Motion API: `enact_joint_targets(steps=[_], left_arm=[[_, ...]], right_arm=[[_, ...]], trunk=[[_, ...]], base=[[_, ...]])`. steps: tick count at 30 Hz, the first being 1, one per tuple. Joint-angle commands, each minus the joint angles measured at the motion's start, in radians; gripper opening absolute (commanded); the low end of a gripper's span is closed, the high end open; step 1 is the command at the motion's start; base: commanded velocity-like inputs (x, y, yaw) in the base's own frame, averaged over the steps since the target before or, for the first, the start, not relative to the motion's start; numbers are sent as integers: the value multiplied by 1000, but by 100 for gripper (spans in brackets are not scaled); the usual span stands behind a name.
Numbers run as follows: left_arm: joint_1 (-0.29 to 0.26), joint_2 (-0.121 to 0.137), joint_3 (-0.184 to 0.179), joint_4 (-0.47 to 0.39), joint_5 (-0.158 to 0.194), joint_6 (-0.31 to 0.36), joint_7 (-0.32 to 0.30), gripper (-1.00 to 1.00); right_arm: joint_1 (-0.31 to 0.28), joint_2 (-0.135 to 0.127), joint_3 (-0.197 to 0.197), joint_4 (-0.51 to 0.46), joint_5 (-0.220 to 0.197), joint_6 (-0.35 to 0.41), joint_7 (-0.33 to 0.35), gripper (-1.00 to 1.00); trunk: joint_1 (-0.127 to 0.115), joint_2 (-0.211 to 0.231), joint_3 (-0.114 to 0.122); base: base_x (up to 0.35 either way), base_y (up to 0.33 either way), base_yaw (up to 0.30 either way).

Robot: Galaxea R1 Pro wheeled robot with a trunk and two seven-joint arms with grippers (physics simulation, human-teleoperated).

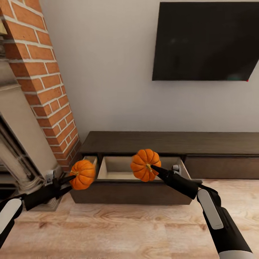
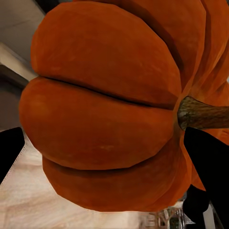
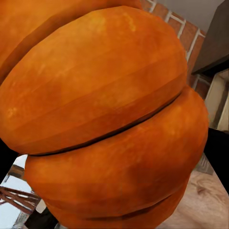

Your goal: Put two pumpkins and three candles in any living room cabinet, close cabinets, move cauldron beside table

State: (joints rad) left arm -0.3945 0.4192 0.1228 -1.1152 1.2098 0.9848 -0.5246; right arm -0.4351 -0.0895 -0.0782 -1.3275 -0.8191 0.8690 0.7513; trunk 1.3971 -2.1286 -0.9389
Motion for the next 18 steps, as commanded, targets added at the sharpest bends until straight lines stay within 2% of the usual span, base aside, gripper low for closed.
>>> enact_joint_targets(steps=[1, 18], left_arm=[[-1, 0, 1, 0, 12, 8, -3, -100], [-1, 0, 1, -2, 11, 9, -3, -100]], right_arm=[[-1, 0, -1, 0, -13, 9, 3, -100], [0, -1, -2, -1, -15, 11, 3, -100]], trunk=[[0, 0, -1], [0, 0, -9]], base=[[0, -61, 271], [0, -242, 271]])
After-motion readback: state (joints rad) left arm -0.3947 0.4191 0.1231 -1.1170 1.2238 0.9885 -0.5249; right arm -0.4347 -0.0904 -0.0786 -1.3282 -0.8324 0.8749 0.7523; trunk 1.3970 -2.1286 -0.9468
